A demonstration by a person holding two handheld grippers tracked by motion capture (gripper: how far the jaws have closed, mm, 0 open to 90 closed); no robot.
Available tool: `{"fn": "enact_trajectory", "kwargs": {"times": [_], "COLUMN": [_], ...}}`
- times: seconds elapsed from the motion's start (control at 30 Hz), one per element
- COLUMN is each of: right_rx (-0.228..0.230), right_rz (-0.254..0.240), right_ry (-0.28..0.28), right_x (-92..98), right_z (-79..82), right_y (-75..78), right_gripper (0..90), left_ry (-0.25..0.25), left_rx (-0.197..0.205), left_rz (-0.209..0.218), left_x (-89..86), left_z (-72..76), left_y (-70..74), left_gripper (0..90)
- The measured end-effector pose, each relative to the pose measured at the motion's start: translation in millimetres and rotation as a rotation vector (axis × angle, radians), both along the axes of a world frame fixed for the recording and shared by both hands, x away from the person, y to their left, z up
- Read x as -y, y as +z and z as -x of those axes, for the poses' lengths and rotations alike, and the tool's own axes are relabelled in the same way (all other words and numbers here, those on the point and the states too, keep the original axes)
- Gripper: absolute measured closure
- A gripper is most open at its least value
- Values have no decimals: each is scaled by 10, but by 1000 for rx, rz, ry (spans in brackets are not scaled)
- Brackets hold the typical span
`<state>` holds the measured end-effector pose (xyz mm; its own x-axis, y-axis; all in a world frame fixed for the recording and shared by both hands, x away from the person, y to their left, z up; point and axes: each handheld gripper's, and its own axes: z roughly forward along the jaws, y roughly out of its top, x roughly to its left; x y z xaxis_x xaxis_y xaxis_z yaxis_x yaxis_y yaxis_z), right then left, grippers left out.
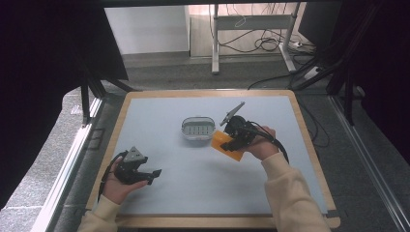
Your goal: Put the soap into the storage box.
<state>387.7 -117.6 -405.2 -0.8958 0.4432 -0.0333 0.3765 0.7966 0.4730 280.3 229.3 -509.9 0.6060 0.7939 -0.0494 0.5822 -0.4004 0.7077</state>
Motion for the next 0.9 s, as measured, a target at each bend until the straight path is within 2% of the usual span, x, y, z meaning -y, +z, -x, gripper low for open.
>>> {"fn": "enact_trajectory", "kwargs": {"times": [0.9], "right_rx": [10], "right_rz": [-15], "right_ry": [14], "right_x": [-91], "right_z": [-203], "right_y": [30], "right_gripper": [615], "left_ry": [-7], "left_rx": [-2], "left_rz": [-2], "left_x": [7], "left_z": [-4], "left_y": [-3], "left_gripper": [247]}}
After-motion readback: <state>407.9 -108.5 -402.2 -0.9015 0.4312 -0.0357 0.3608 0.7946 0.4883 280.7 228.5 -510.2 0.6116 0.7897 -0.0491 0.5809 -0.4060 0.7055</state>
